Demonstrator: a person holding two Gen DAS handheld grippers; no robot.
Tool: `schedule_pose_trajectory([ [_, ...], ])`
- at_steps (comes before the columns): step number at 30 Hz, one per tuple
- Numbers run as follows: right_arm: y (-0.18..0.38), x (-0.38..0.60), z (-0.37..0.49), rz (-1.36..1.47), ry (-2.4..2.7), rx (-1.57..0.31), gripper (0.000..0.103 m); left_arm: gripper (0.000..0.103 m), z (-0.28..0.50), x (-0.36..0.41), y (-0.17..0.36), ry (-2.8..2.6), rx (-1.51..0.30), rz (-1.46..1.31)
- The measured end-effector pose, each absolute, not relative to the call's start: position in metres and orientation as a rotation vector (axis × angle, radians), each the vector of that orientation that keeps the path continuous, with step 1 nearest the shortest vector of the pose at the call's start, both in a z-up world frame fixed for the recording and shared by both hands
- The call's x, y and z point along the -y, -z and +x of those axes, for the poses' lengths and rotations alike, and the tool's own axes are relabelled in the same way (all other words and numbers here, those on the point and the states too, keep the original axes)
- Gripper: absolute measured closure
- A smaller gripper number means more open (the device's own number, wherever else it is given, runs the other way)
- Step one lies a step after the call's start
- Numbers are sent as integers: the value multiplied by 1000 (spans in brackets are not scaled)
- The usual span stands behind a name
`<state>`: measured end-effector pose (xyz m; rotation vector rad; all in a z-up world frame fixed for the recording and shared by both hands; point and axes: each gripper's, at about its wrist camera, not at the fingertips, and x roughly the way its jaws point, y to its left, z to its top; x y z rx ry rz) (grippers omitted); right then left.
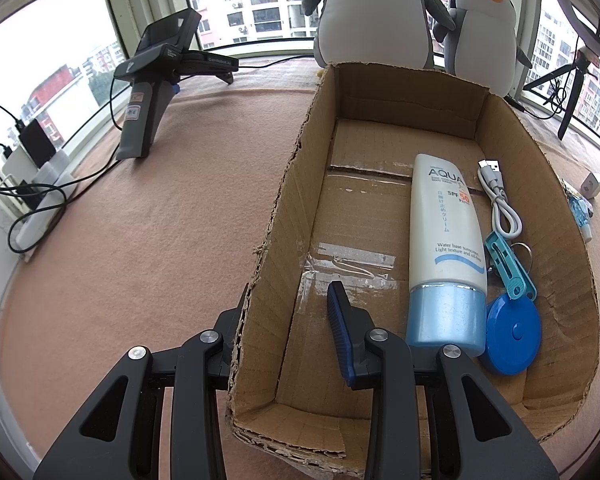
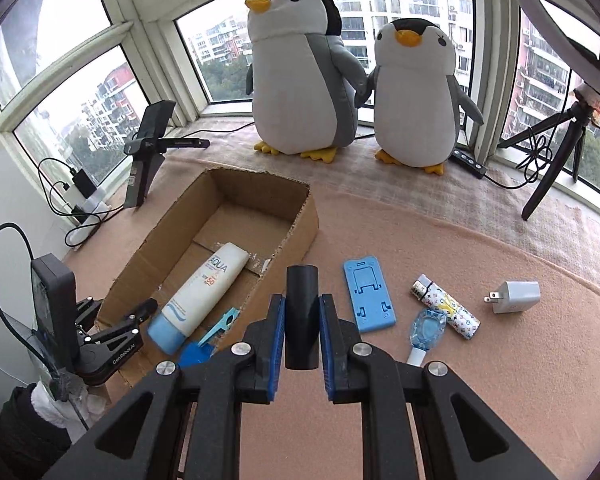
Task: Organize rigid objects
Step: 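Carry the black cylinder into the box and release it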
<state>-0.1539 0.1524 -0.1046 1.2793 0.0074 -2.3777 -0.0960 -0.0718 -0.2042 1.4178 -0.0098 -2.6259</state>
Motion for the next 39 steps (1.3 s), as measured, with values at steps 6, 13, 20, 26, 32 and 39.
schedule_pose_trajectory([
  [6,108,-116,-162,1252,2336,-2,88,71,-96,72,204,2626,8,1417],
  [13,127,-91,-172,1291,2310,-25,88,71,-96,72,204,2626,8,1417],
  [20,141,-81,-178,1324,2293,-36,88,71,-97,72,204,2627,8,1416],
  [26,142,-75,-176,1305,2267,-25,75,71,-97,72,205,2627,9,1415],
  [32,131,-78,-174,1255,2326,-16,39,71,-96,72,204,2627,9,1414],
  [39,133,-89,-176,1284,2349,17,39,71,-96,72,204,2628,8,1414],
])
